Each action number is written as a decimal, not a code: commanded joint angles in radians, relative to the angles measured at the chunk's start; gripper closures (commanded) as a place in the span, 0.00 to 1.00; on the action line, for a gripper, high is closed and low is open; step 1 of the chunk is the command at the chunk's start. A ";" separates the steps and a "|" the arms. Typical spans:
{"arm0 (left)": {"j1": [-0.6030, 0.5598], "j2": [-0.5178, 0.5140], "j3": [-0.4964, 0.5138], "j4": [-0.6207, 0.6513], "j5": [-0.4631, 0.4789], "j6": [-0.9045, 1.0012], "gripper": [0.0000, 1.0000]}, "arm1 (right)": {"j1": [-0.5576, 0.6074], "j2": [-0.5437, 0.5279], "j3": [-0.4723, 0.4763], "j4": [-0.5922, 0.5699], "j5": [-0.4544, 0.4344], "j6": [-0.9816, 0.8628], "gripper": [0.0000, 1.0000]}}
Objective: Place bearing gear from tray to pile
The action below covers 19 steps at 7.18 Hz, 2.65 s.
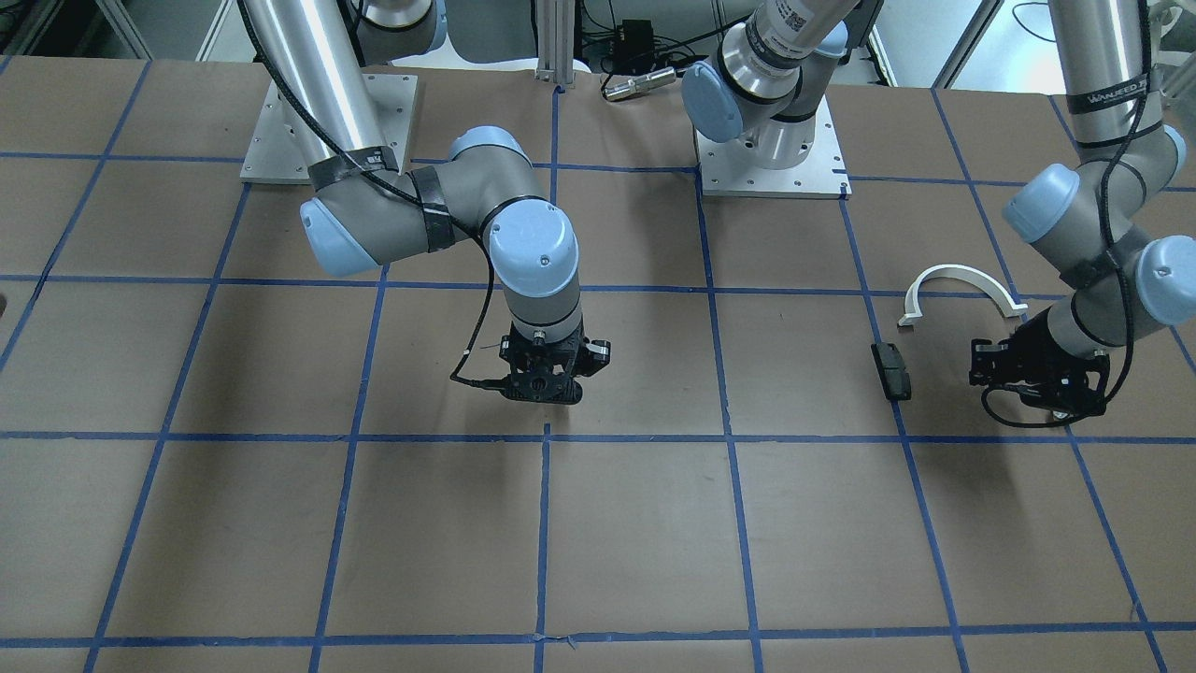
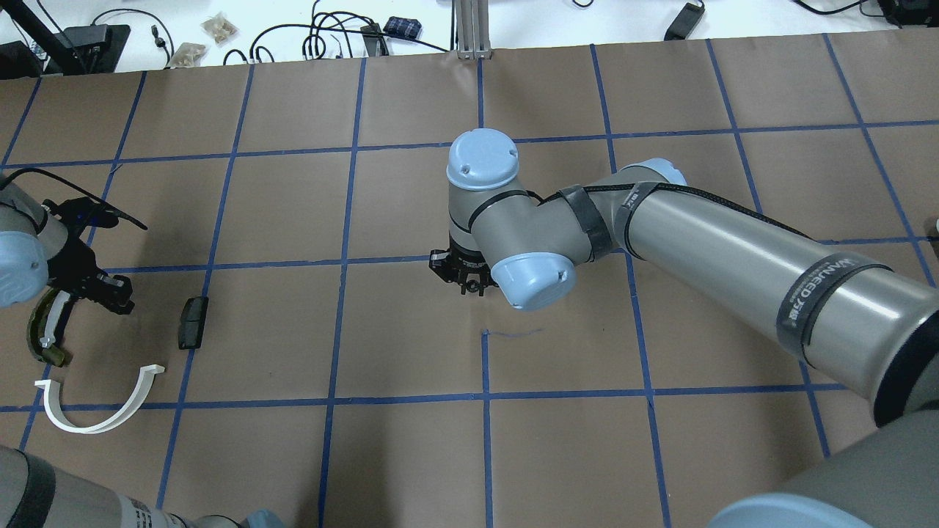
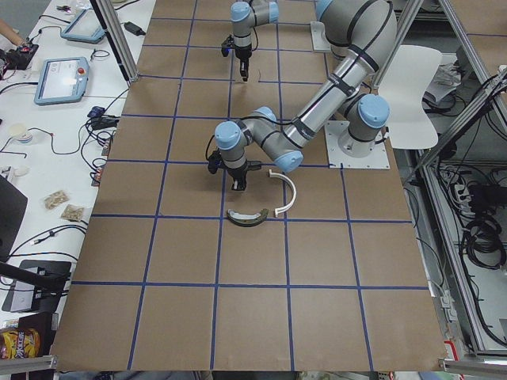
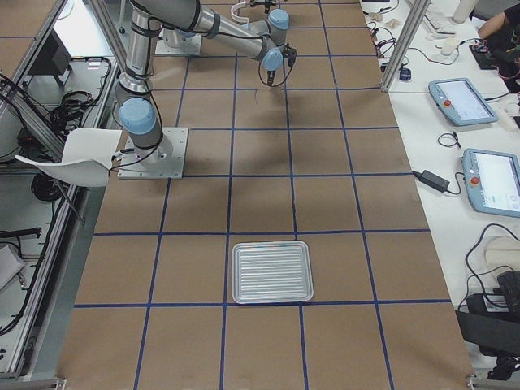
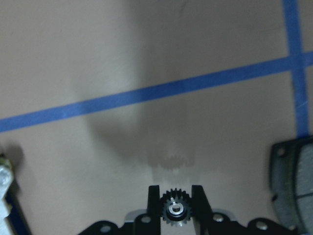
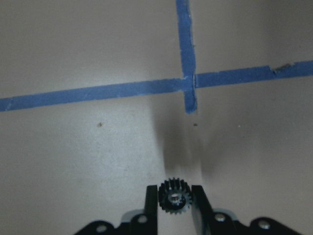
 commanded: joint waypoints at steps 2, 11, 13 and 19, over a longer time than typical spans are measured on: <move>0.009 -0.014 0.011 0.002 -0.003 -0.012 0.38 | -0.028 -0.043 -0.002 0.021 -0.001 -0.011 0.00; -0.894 -0.013 0.184 -0.073 -0.166 -1.181 0.22 | -0.422 -0.580 -0.005 0.579 -0.104 -0.471 0.00; -1.017 -0.061 0.170 0.040 -0.196 -1.401 0.22 | -0.421 -0.582 -0.008 0.568 -0.090 -0.465 0.00; -1.069 -0.150 0.169 0.048 -0.046 -1.438 0.25 | -0.459 -0.574 -0.001 0.578 -0.090 -0.476 0.00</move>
